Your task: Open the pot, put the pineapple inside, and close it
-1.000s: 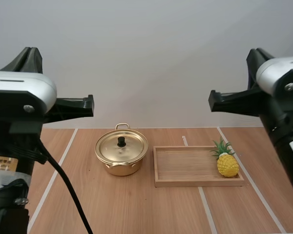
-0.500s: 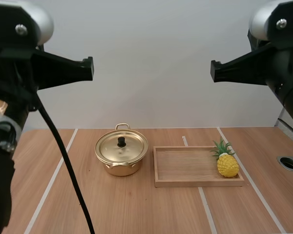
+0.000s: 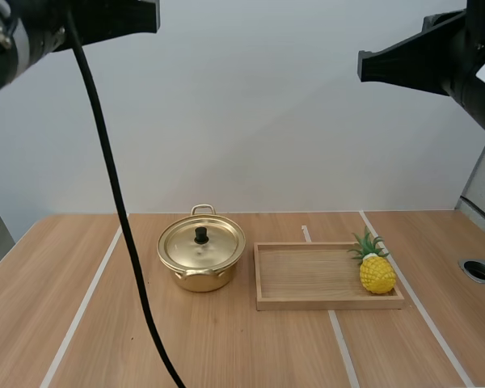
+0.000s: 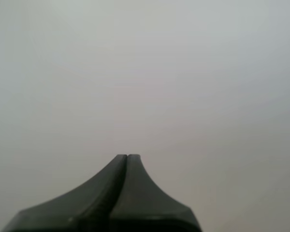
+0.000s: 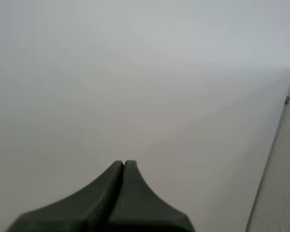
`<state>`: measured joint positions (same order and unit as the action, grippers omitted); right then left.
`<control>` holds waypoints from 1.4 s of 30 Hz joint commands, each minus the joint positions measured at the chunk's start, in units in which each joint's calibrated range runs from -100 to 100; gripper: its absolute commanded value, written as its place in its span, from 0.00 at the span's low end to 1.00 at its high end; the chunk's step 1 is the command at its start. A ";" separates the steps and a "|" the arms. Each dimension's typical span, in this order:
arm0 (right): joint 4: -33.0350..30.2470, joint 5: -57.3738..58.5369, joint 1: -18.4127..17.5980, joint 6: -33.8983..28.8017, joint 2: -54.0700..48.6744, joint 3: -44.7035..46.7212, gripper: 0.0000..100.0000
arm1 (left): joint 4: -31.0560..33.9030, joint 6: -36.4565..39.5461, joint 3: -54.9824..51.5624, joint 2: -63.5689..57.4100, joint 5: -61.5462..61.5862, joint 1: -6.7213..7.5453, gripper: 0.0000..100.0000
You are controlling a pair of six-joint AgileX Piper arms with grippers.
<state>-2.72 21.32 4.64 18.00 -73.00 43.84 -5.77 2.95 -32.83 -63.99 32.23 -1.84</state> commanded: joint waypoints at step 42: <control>-2.18 10.99 5.10 -4.96 12.84 -1.08 0.00 | -20.09 -21.58 3.25 24.21 18.29 -0.02 1.00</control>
<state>-4.25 31.76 9.48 13.04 -59.87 42.97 -23.02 -17.98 -30.22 -39.10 50.67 -1.84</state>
